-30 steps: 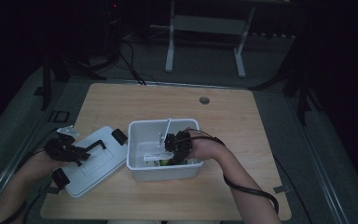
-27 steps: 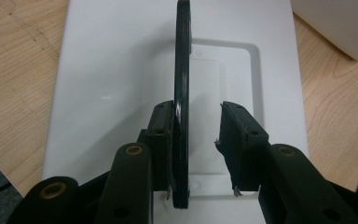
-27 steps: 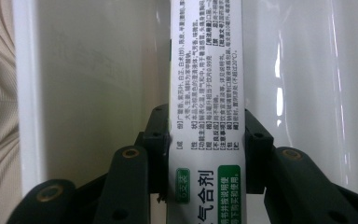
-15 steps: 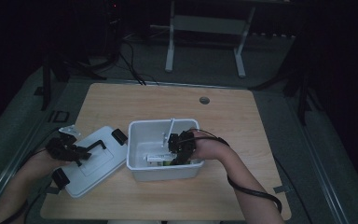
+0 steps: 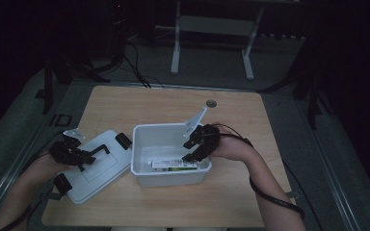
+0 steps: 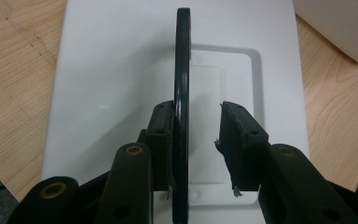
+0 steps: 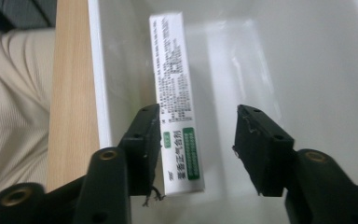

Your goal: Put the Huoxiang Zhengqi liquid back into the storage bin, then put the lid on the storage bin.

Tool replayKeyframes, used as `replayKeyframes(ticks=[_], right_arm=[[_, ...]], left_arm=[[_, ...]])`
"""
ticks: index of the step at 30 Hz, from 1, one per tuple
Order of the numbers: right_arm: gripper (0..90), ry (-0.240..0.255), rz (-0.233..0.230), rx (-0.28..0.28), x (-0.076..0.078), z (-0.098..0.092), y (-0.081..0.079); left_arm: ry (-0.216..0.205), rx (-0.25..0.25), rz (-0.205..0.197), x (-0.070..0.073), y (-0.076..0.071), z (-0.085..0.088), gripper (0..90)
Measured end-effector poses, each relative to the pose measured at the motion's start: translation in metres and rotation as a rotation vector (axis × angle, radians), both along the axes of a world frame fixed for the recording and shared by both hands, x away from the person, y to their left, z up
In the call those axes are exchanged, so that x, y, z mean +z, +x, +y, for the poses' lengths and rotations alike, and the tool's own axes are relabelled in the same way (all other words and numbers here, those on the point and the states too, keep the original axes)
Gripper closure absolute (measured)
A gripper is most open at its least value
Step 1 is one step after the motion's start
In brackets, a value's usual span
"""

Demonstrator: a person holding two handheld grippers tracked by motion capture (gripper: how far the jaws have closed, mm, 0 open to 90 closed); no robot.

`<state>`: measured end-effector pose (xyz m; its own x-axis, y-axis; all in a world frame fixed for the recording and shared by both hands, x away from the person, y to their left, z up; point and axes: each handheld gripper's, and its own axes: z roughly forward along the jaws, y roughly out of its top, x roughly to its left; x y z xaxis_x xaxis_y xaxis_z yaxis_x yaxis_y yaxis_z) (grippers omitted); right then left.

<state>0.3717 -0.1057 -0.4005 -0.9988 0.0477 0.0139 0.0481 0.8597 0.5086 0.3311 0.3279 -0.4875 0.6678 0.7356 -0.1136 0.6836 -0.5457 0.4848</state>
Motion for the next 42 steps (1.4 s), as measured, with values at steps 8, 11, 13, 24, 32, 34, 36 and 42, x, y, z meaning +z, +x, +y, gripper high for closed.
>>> replayKeyframes(ticks=[8, 11, 13, 24, 32, 34, 36, 42], right_arm=[[23.2, 0.182, 0.007, -0.129, 0.011, -0.050, -0.003], [18.8, 0.245, -0.020, -0.198, 0.009, -0.073, -0.006], [17.0, 0.284, -0.013, -0.259, 0.005, -0.090, -0.007], [17.3, 0.365, -0.045, -0.490, -0.040, -0.158, -0.022], [17.2, 0.433, -0.015, -0.546, -0.084, -0.185, -0.039], [17.2, 0.439, -0.013, -0.549, -0.092, -0.189, -0.044], [16.6, 0.435, -0.015, -0.557, -0.098, -0.193, -0.048], [16.4, 0.475, 0.015, -0.586, -0.110, -0.204, -0.058]], left_arm=[[0.009, -0.011, 0.006, -0.002, 0.002, -0.004, 68.5], [0.009, -0.010, 0.012, -0.002, 0.004, -0.006, 71.9], [0.016, -0.018, 0.009, -0.003, 0.005, -0.009, 76.8], [0.062, -0.031, -0.002, 0.002, 0.007, -0.012, 83.5], [0.052, -0.018, -0.020, 0.015, 0.000, -0.001, 83.6], [0.045, -0.022, -0.024, 0.022, -0.003, 0.002, 83.6], [0.046, -0.024, -0.032, 0.030, -0.006, 0.004, 83.6], [0.048, -0.016, -0.068, 0.058, -0.014, 0.010, 83.6]])
